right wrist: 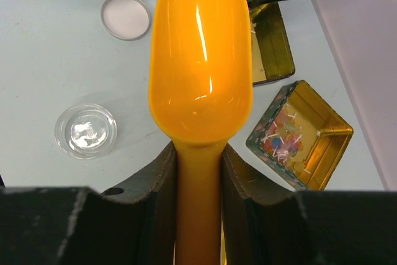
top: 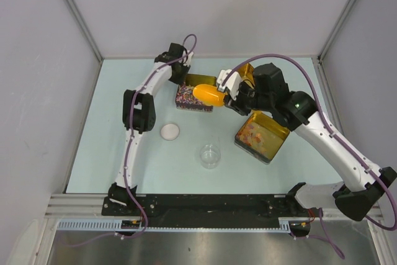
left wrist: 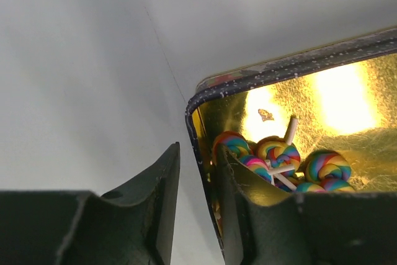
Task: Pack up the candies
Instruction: Pick up the storage box at the center of the board, then scoop the fake candies from the storage box.
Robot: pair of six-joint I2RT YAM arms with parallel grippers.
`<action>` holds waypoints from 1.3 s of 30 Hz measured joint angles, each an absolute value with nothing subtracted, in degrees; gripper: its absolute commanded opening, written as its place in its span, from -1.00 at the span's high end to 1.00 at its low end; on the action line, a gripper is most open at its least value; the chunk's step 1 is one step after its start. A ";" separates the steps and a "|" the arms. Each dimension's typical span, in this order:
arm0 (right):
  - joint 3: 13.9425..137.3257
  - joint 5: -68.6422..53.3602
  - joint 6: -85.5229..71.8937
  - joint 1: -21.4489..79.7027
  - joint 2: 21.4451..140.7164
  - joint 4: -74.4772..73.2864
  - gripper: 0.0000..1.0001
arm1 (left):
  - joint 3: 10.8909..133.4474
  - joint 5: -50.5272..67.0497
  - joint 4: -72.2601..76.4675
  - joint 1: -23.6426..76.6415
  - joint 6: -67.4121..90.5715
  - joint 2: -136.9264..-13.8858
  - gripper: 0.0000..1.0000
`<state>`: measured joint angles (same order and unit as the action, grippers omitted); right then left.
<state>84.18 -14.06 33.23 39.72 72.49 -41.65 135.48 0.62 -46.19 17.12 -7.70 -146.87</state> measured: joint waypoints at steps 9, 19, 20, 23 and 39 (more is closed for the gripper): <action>84.18 -12.82 33.47 40.69 73.41 -41.80 1.00 | 135.76 1.37 -46.54 17.15 -7.94 -147.11 0.67; 84.18 -9.04 36.56 40.91 76.51 -41.71 1.00 | 135.66 3.46 -46.96 17.37 -8.10 -147.11 0.99; 84.20 -8.49 36.97 40.91 77.10 -41.71 1.00 | 135.66 3.49 -46.96 17.37 -8.05 -147.11 1.00; 84.95 -6.20 38.48 40.84 80.44 -41.71 1.00 | 135.59 3.57 -46.92 17.37 -8.03 -147.11 0.99; 100.03 3.29 43.83 39.75 100.18 -43.11 1.00 | 132.07 5.02 -44.88 17.26 -6.74 -145.27 0.99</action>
